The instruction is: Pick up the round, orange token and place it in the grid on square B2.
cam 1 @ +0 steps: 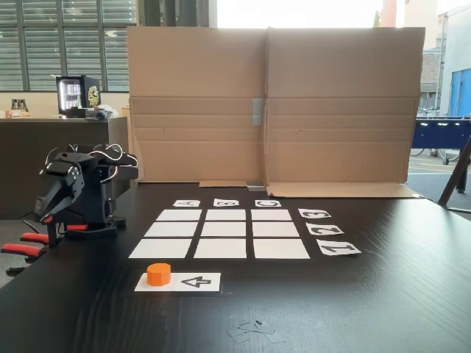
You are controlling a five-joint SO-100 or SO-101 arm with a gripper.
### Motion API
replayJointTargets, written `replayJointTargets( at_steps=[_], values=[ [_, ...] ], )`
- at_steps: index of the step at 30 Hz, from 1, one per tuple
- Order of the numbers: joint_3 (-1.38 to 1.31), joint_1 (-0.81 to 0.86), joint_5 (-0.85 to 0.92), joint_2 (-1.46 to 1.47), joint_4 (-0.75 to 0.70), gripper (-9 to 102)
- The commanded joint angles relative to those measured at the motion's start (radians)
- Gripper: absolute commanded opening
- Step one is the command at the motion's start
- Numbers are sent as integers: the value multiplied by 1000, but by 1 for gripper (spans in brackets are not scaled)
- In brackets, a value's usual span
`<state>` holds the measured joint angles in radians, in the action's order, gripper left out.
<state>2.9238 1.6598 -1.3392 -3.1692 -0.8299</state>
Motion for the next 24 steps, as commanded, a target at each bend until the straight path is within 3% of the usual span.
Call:
replayJointTargets(
  at_steps=[1,12,24],
  values=[
    [-170,-28,5,166,-29,-1],
    [-744,-150,11,670,-380,-1],
    [-1258,-261,6,1103,-657,1]
  ],
)
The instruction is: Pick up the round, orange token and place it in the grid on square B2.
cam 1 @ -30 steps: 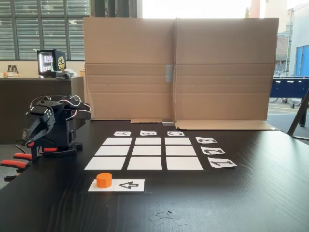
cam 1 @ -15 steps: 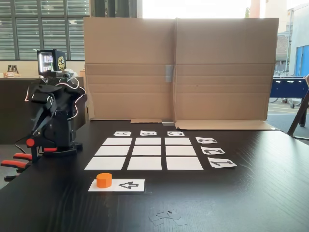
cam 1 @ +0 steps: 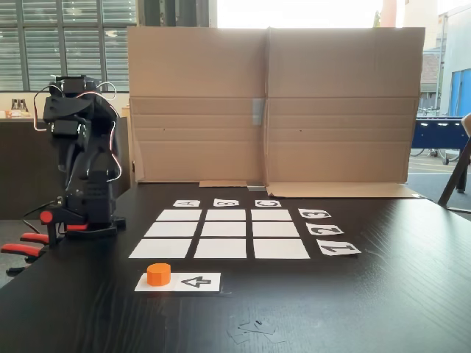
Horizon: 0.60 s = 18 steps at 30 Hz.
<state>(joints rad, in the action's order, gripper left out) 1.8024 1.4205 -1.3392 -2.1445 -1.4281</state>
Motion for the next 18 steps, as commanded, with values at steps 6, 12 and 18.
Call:
replayJointTargets(
  at_steps=[6,12,18],
  values=[
    [-282,-64,8,229,-120,14],
    [-393,-138,11,385,-130,40],
    [-479,-210,40,495,-129,56]
  ],
)
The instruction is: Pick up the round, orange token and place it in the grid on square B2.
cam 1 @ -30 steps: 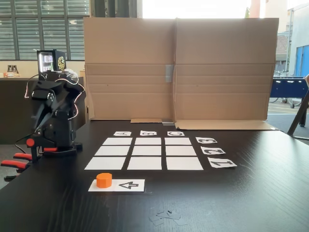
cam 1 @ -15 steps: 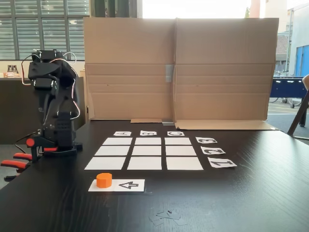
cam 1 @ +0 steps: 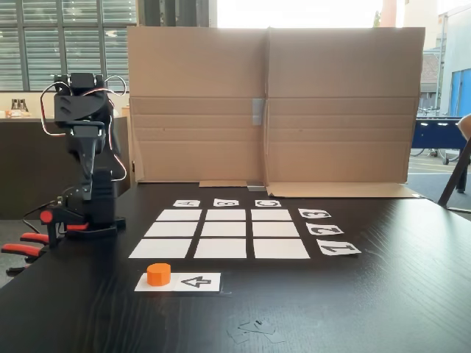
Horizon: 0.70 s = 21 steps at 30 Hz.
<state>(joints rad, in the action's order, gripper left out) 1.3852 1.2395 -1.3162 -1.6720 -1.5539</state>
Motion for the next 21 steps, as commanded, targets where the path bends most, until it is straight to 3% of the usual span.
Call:
replayJointTargets(
  at_steps=[1,21],
  values=[
    [-74,-40,17,40,-3,57],
    [-152,-222,18,341,-15,60]
  ],
)
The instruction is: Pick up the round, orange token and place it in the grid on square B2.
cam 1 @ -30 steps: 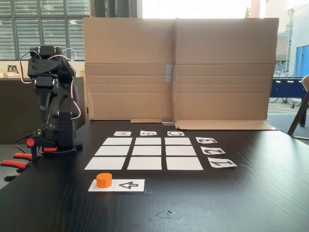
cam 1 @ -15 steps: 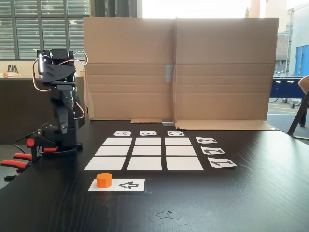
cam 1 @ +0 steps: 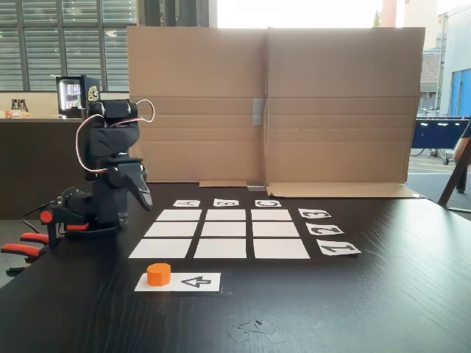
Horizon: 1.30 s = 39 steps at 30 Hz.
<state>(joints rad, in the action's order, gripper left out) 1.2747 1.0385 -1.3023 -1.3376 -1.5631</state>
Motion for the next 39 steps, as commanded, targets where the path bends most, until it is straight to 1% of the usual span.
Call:
replayJointTargets(
  at_steps=[1,20,31,39],
  values=[
    [-43,-28,5,17,-6,60],
    [-242,-87,44,301,3,60],
    [-304,-132,57,397,6,60],
    [-331,-135,52,442,17,60]
  ],
)
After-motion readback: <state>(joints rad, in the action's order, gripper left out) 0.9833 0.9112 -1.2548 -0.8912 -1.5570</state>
